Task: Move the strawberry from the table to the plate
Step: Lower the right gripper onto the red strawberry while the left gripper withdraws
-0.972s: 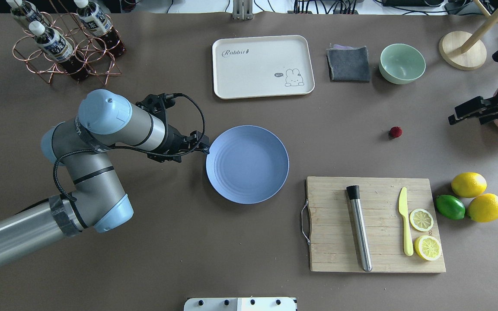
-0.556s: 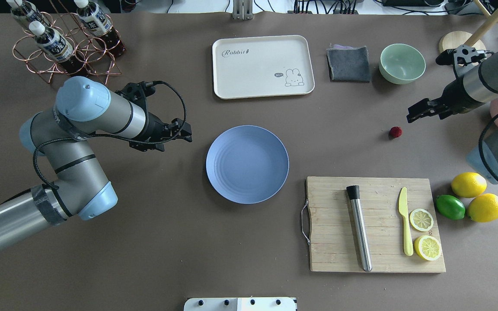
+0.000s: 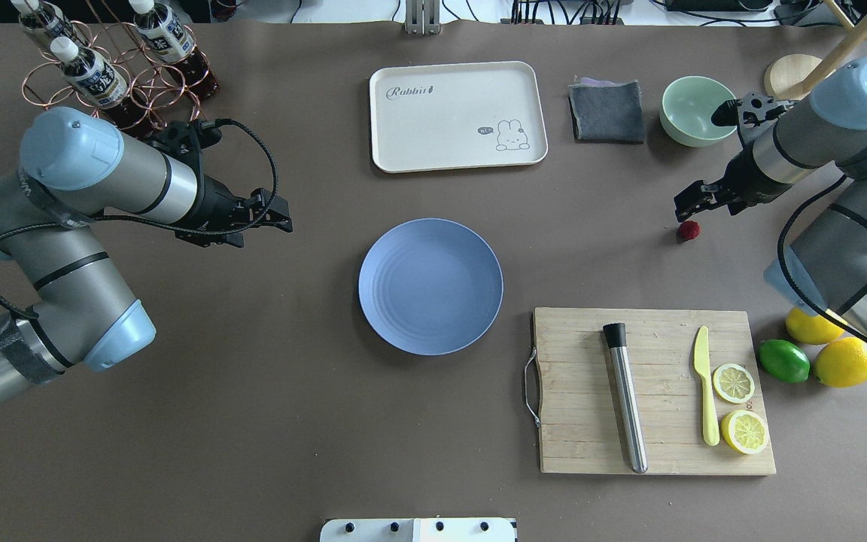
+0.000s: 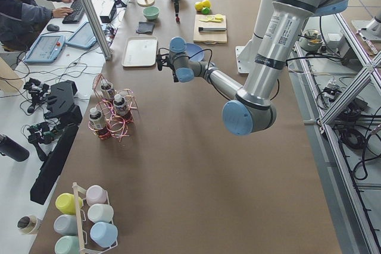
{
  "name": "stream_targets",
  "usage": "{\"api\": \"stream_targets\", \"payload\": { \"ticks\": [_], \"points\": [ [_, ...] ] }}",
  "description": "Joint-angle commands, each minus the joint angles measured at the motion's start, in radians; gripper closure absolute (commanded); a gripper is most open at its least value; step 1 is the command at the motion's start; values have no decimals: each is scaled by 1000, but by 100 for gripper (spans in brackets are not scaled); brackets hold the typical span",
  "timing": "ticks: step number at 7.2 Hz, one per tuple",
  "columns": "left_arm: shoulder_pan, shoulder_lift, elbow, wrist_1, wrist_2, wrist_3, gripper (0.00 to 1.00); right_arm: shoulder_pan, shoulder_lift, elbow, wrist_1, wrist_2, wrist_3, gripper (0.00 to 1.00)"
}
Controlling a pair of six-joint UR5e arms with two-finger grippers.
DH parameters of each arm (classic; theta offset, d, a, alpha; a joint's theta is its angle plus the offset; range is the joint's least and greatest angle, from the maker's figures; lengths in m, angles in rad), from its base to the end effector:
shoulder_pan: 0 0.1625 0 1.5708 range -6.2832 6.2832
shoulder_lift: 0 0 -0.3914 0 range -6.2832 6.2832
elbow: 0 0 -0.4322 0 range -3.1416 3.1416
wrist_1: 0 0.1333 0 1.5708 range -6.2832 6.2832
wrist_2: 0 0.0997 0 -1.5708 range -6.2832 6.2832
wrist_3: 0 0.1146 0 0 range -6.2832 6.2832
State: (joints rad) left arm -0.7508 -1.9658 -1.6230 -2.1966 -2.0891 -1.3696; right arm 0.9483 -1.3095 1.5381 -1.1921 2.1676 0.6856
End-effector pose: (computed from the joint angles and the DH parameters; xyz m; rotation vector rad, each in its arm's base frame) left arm 0.4416 -0.5167 0.2968 0.0649 1.1437 -0.2104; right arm -0.3277 -0.5748 0.4636 0.1156 -0.8165 -0.1217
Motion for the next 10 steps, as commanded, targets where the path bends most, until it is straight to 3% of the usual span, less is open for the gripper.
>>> {"api": "stream_targets", "payload": {
  "ticks": [1,3,6,8,9,10],
  "points": [
    [-4,4,-17,18,-8,1,10,-23,3,-15,0,-3,-6,9],
    [-2,4,-12,18,-5,1,10,-45,10,-33,0,-14,-4,9],
    [-4,8,-11,18,4,0,10,-48,25,-55,-1,-20,-12,20],
    [-2,28,-14,17,6,0,10,-46,48,-61,0,-18,-12,21],
    [-1,30,-15,17,11,0,9,-46,47,-64,0,-20,-14,32],
    [1,31,-15,17,29,0,9,-46,41,-65,0,-20,-14,34]
  ]
}}
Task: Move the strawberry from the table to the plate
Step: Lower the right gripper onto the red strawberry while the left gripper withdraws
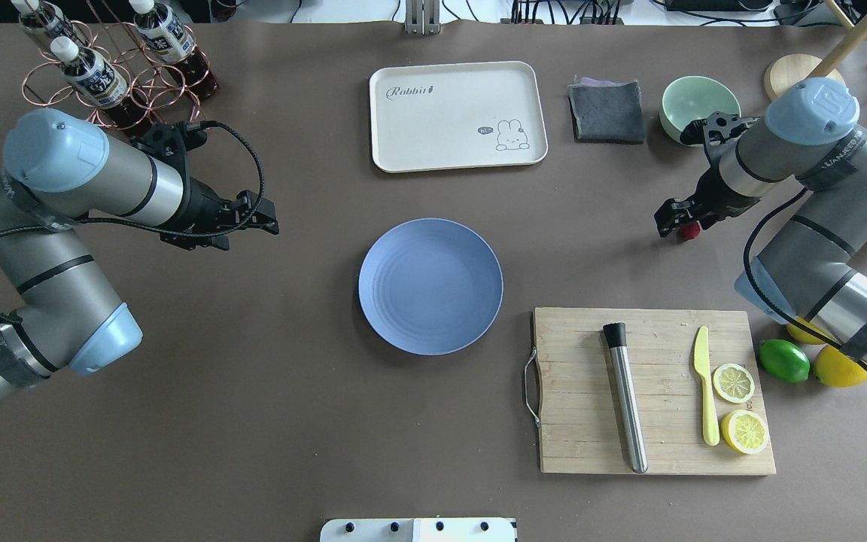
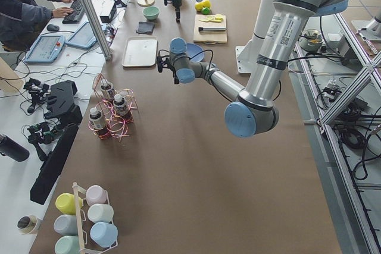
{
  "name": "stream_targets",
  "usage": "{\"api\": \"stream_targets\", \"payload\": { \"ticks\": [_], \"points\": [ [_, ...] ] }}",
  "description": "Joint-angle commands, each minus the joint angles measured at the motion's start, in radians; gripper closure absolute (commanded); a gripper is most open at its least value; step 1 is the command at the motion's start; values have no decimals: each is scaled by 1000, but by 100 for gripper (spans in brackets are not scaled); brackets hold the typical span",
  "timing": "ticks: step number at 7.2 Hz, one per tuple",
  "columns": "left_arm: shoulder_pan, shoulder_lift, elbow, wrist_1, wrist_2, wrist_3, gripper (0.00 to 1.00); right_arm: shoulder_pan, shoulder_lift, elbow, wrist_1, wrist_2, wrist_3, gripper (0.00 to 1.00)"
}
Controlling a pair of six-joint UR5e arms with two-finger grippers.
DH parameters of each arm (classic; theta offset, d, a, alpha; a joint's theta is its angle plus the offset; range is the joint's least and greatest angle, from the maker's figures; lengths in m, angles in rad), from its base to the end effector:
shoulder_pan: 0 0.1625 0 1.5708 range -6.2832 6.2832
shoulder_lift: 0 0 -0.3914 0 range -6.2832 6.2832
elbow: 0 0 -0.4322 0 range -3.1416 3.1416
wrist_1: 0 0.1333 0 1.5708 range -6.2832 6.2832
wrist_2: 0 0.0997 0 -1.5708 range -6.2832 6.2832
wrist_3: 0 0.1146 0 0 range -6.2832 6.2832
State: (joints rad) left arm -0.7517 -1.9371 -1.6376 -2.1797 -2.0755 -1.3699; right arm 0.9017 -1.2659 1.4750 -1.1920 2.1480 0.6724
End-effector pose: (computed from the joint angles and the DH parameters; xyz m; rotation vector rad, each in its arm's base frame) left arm 0.4358 -0.5140 0.3111 0.0603 1.1146 -0.2298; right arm -0.3641 -0.5745 0.4707 0.0993 -0.7940 -0.1665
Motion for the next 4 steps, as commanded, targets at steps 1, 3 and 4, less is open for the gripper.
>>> {"api": "stream_targets", "payload": {
  "ticks": [1,3,4],
  "points": [
    [2,3,-4,0,15,-2,9,2,-9,-8,0,-8,-10,34],
    [3,4,-8,-2,28,-3,8,2,-15,-9,-1,-16,-24,43],
    [5,10,-8,-2,34,-3,8,9,-7,-4,-1,-7,-25,83]
  ]
}}
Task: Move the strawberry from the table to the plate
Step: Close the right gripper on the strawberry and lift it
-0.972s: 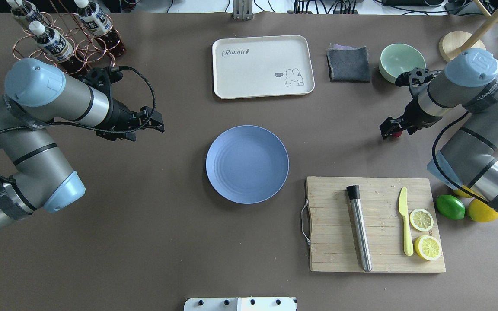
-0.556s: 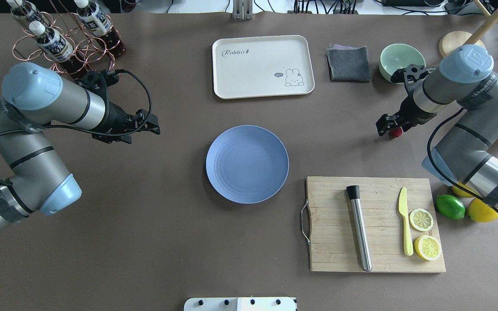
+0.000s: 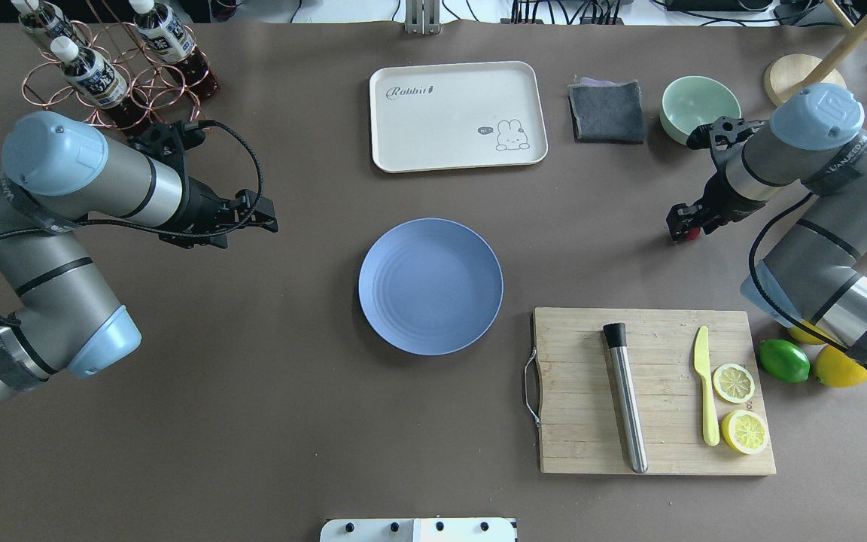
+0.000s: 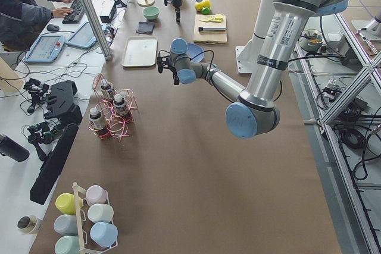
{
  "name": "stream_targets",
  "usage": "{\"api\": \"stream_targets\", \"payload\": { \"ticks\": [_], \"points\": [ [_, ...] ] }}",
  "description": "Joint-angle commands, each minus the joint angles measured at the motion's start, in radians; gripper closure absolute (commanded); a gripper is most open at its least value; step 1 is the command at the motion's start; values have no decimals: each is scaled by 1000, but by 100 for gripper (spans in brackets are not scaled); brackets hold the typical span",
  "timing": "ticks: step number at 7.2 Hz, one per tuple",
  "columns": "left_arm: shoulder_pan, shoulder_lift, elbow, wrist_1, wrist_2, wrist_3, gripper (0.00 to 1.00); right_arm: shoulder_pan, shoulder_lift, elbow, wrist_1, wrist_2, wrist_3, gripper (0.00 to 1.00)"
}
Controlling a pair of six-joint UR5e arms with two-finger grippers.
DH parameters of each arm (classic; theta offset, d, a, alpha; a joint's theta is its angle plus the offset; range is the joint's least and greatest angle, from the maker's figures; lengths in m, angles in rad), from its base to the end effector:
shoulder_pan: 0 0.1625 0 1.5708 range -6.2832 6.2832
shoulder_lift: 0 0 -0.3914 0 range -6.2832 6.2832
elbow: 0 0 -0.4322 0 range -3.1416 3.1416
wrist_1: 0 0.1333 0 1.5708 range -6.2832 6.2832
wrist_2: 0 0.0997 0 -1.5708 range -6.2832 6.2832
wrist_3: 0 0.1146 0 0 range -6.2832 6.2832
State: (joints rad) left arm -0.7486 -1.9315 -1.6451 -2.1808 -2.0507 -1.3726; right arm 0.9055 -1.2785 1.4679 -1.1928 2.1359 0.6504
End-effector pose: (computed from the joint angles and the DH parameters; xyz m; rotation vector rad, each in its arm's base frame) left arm 0.4347 -0.5136 0.3114 0.0797 1.1096 -0.2421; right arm -0.3591 -0.5741 0.4840 0.1008 -0.7727 -0.1744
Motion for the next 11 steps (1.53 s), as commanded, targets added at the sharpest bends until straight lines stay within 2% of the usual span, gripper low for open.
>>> {"api": "stream_targets", "payload": {
  "ticks": [1,4,5,6,7,8,11],
  "points": [
    [2,20,-4,-4,9,0,8,19,7,3,-2,10,-5,100],
    [2,23,-13,-4,30,-2,8,39,22,17,-13,16,0,100],
    [0,26,-34,-2,29,-2,8,49,31,58,-16,42,8,100],
    [-5,108,-104,-1,21,3,8,49,36,115,-51,59,14,100],
    [-26,220,-181,-2,17,33,10,27,72,182,-139,58,94,100],
    [-73,297,-215,-2,-8,131,10,-32,112,233,-183,41,211,100],
    [-344,402,-187,4,-228,475,10,-239,243,267,-191,-121,563,100]
  ]
}}
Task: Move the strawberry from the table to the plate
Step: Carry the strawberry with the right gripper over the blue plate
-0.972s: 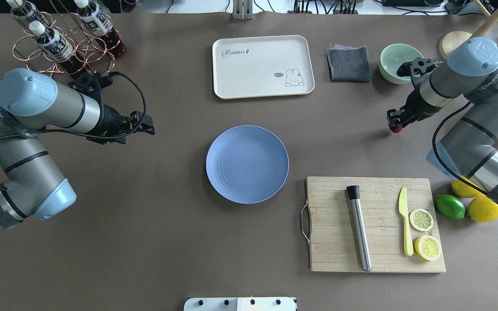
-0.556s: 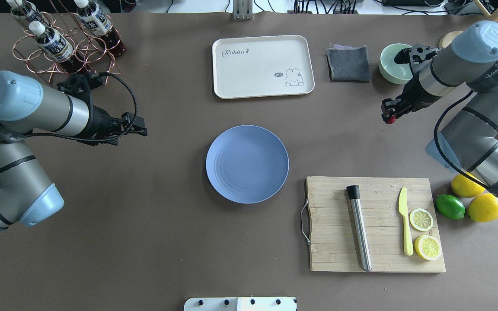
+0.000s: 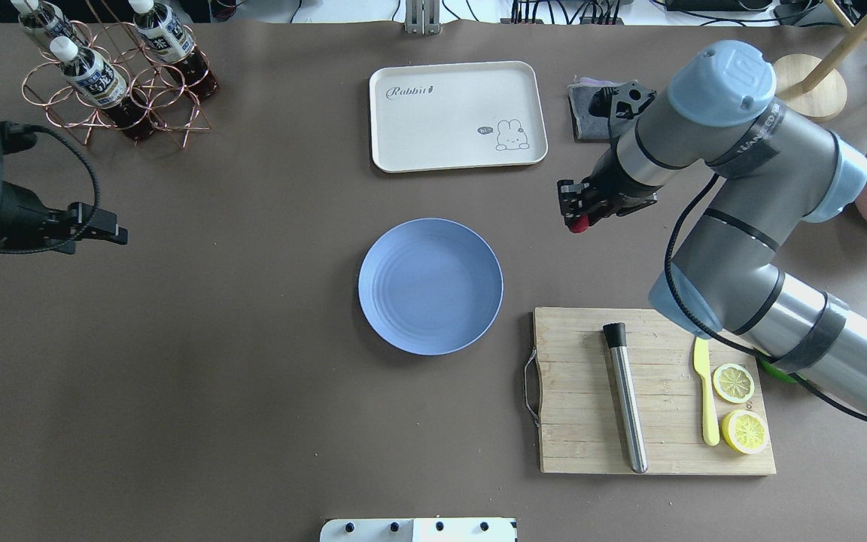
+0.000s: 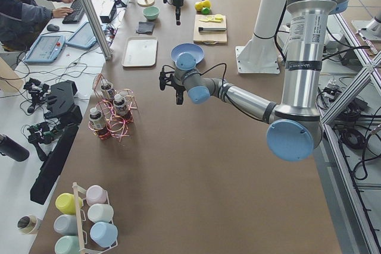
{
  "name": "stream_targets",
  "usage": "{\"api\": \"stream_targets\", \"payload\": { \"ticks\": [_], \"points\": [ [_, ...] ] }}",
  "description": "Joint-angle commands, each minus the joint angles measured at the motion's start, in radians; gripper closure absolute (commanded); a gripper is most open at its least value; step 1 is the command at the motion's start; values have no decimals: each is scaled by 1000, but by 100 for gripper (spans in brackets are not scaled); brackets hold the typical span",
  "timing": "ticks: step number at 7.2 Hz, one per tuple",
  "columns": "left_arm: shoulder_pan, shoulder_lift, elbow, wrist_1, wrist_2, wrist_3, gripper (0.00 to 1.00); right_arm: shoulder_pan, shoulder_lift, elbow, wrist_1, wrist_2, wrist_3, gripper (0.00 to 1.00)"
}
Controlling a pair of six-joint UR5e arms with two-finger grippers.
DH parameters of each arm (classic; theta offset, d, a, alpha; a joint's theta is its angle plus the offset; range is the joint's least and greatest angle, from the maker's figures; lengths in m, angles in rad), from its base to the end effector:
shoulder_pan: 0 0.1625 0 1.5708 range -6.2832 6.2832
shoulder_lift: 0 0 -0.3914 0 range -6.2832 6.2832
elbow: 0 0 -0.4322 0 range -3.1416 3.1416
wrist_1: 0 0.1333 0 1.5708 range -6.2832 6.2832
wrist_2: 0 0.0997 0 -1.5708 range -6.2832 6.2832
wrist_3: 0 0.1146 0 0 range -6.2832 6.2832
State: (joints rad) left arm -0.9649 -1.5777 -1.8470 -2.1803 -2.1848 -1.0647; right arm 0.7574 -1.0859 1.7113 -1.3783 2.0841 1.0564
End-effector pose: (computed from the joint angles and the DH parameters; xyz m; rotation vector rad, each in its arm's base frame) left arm 0.2597 -0.4930 0.4143 0.1548 1.0217 -0.1434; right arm -0.4367 -0.5189 0.2513 0.0851 -0.9288 0.0153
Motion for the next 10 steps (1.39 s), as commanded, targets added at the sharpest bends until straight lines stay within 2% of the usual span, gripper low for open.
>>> {"api": "stream_targets", "payload": {
  "ticks": [1,3,4,8,10],
  "points": [
    [-217,53,72,4,-157,290,10,-174,70,45,-5,-138,213,100],
    [-267,53,98,4,-184,357,10,-307,142,31,-70,-229,298,100],
    [-268,61,100,4,-184,357,10,-347,135,16,-62,-298,301,100],
    [-268,65,100,4,-182,356,10,-322,155,-41,-51,-309,290,100],
    [-268,67,98,4,-181,356,9,-297,234,-166,10,-309,295,100]
  ]
}}
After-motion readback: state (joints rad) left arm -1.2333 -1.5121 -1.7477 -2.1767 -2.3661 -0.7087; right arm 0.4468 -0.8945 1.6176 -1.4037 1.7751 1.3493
